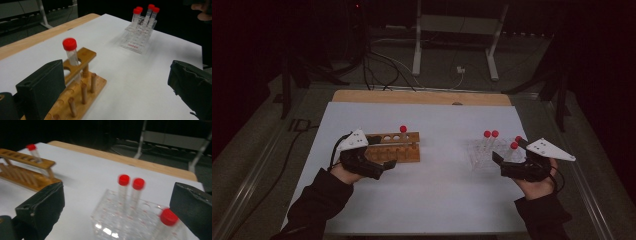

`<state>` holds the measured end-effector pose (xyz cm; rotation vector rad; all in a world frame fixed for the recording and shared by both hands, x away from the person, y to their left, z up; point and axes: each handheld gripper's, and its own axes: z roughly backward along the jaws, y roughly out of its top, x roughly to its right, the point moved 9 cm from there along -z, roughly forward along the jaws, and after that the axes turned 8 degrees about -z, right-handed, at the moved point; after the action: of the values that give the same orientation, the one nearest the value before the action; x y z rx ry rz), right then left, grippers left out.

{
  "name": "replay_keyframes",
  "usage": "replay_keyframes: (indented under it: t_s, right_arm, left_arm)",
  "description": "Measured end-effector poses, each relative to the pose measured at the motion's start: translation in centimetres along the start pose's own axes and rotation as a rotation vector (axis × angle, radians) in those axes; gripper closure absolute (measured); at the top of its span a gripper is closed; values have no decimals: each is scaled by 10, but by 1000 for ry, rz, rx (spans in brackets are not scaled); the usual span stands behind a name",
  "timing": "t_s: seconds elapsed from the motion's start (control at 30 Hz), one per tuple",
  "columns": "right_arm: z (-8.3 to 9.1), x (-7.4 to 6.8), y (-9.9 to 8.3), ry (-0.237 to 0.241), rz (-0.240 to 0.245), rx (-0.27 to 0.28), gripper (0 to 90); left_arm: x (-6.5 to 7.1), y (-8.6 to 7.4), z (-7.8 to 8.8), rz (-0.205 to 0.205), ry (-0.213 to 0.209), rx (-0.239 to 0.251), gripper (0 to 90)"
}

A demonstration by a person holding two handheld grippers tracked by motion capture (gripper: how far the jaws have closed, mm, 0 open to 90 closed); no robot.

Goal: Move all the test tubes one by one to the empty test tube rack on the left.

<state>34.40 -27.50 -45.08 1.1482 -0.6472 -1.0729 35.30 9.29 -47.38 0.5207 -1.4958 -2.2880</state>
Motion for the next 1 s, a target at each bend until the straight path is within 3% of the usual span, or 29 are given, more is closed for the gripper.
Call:
replay_keyframes:
  t_s: [0.13,0.2,0.33,0.4,0.53,0.73,1.0]
  right_arm:
    - [-2,18,-7,-56,-15,-14,4]
    - [-4,30,-12,-84,-38,-23,47]
    - [-7,40,-20,-111,-52,-55,70]
    - [-9,47,-25,-130,-65,-66,151]
    - [-14,58,-36,-160,-93,-105,172]
    - [-22,63,-51,-177,-114,-172,347]
    - [-30,71,-58,-209,-139,-205,527]
  left_arm:
    - [8,-6,3,1,-7,10,20]
    - [12,-8,4,-5,-14,11,19]
    - [20,-14,3,-6,-20,9,19]
    - [22,-15,4,-11,-24,6,19]
    - [22,-16,5,-8,-22,6,19]
    - [21,-19,6,-3,-18,2,19]
    - [20,-22,4,2,-20,-5,20]
